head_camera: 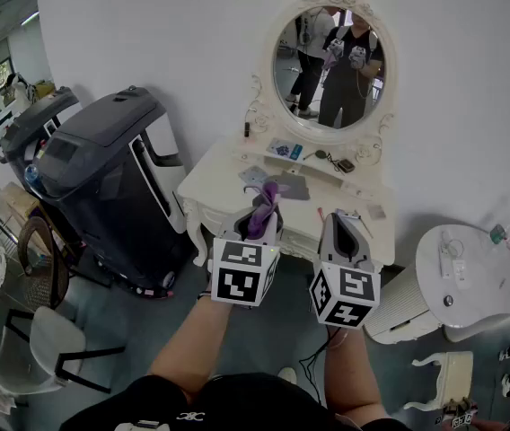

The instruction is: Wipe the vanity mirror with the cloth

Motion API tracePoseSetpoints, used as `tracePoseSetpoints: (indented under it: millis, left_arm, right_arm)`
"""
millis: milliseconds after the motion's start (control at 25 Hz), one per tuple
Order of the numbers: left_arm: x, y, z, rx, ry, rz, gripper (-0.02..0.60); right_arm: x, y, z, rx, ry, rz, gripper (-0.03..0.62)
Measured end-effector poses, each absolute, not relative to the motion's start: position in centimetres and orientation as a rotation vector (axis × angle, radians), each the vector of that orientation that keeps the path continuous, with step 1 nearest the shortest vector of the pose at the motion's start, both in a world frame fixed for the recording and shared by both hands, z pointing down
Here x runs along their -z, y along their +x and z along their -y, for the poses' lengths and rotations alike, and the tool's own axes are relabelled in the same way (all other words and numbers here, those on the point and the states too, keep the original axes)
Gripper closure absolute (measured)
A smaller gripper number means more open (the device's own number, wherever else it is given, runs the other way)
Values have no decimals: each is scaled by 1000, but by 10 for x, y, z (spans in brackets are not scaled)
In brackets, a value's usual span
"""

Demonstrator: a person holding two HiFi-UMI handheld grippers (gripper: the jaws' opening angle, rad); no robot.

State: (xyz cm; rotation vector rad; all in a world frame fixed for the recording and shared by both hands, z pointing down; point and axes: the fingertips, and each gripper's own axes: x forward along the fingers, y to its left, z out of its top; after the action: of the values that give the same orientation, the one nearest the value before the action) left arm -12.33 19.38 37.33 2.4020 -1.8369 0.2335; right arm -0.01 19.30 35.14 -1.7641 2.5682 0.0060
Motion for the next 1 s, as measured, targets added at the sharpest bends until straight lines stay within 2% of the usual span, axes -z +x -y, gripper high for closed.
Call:
tracePoseSetpoints:
  millis: [1000]
  left_arm:
    - [-394,-193,-204,-219,2444,1715,511]
  right_arm:
    - [-365,-64,-220,61,-1821,-2528,591]
